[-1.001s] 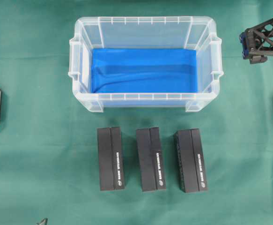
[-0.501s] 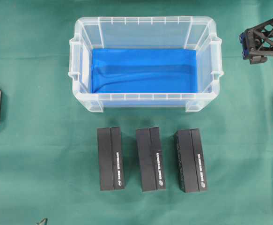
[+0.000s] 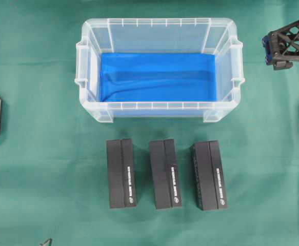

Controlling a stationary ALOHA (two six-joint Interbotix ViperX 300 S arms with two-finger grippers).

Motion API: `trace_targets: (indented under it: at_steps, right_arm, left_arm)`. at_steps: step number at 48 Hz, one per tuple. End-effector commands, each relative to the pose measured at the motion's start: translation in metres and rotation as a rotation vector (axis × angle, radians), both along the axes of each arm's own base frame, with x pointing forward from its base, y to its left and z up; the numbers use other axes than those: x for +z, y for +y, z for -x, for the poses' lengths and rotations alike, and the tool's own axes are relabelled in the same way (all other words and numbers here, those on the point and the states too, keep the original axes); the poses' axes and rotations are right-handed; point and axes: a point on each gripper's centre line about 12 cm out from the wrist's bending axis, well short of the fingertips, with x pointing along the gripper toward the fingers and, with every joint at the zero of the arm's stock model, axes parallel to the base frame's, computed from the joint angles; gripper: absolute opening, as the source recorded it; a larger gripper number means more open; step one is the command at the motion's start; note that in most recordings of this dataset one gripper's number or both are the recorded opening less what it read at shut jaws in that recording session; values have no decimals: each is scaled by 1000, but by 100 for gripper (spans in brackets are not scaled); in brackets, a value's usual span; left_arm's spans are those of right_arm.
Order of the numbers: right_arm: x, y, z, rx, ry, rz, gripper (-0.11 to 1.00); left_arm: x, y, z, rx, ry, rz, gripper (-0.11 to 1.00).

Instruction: Take the box out of the case with the right arm.

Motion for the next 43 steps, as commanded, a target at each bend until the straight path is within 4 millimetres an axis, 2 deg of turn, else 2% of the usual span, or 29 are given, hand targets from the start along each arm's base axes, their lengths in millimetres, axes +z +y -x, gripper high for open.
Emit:
trace_targets:
  at_steps: [1,43]
  right_arm:
    - [6,0,0,-1,-28,6,87]
    - [6,0,-1,1,-36,6,87]
  left_arm:
    - [4,0,-2,1,-12,-3,2]
    - [4,0,-2,2,-12,-2,2]
